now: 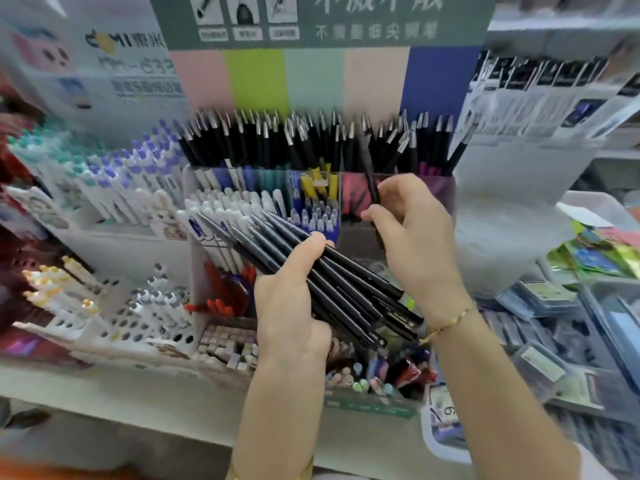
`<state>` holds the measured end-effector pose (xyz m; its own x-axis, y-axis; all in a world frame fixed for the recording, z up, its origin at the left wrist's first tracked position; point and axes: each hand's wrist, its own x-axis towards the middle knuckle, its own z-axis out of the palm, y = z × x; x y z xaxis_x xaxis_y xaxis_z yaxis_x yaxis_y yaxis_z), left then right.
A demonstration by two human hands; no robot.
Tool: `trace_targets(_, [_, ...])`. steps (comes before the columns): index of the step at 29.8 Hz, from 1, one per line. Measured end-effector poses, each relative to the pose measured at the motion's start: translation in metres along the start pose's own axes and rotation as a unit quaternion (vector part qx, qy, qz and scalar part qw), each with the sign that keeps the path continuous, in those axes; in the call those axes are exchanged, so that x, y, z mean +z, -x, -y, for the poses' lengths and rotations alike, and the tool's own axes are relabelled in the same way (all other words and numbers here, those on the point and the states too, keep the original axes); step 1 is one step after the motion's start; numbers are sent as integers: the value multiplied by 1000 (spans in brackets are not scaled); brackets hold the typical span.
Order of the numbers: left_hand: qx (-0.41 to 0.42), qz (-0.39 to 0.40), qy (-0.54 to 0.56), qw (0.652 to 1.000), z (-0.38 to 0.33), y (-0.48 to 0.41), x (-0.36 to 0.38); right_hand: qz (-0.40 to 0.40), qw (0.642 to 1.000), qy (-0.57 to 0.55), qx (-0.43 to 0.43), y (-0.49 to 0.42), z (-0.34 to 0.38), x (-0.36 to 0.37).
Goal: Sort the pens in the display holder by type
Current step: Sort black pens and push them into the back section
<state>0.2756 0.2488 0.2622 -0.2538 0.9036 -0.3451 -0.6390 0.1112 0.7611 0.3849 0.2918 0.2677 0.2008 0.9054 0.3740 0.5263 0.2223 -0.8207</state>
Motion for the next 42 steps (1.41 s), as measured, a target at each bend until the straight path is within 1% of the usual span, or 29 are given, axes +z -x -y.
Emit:
trace_targets(2, [-1, 7, 9, 1000, -3, 1, 0, 11, 998, 57, 3, -8, -3, 11])
trace_targets(4, [-7, 10, 17, 1000, -6, 2, -1, 38, 991, 127, 2, -12, -7, 18])
trace_targets(9, [1, 31, 15, 999, -13, -1, -9, 104, 960, 261, 4, -16, -12, 30])
trace_targets(14, [1, 34, 9, 999, -15, -4, -14, 138, 922, 360, 19, -17, -8, 40])
trace_targets(17, [1, 36, 12, 999, -17, -5, -15, 147, 911, 383, 30, -19, -7, 43])
trace_targets(19, [1, 40, 13, 999, -17, -6, -16, 149, 916, 369, 39, -21, -8, 39])
trace_targets(21, [2, 40, 13, 999, -17, -7, -16, 129, 943, 308, 15, -21, -7, 28])
trace_targets(22, [3, 40, 14, 999, -17, -8, -16, 119, 960, 254, 4, -19, -3, 20])
trace_targets(23, [4, 40, 14, 999, -17, -9, -16, 121, 977, 178, 3, -14, 5, 10])
trace_targets(24, [5, 38, 15, 999, -16, -10, -15, 148, 985, 86, 12, -8, 14, 1])
trace_targets(25, [6, 37, 15, 999, -16, -10, -15, 190, 982, 6, 24, -1, 24, -7])
trace_targets(26, [6, 38, 17, 999, -15, -11, -15, 235, 971, -40, 29, 5, 31, -12])
trace_targets(27, [5, 40, 20, 999, -15, -11, -15, 271, 961, -49, 20, 9, 34, -16])
trace_targets(28, [4, 39, 23, 999, -14, -12, -14, 286, 957, -42, 6, 12, 35, -16])
trace_targets(29, [5, 37, 24, 999, -14, -12, -14, 285, 958, -27, -8, 13, 33, -16])
trace_targets(33, [11, 30, 24, 999, -12, -10, -10, 249, 967, 7, -48, 14, 27, -12])
trace_targets(37, [32, 30, 20, 999, -12, -10, -6, 199, 978, -35, -46, 15, 23, -7])
trace_targets(40, [38, 18, -6, 999, -12, -13, -7, 113, 985, -128, 10, 8, 17, -5])
trace_targets(41, [37, 14, -16, 999, -12, -13, -8, 75, 989, -127, 8, 5, 15, -5])
trace_targets(42, [36, 14, -21, 999, -13, -13, -8, 36, 994, -99, -8, 2, 12, -4])
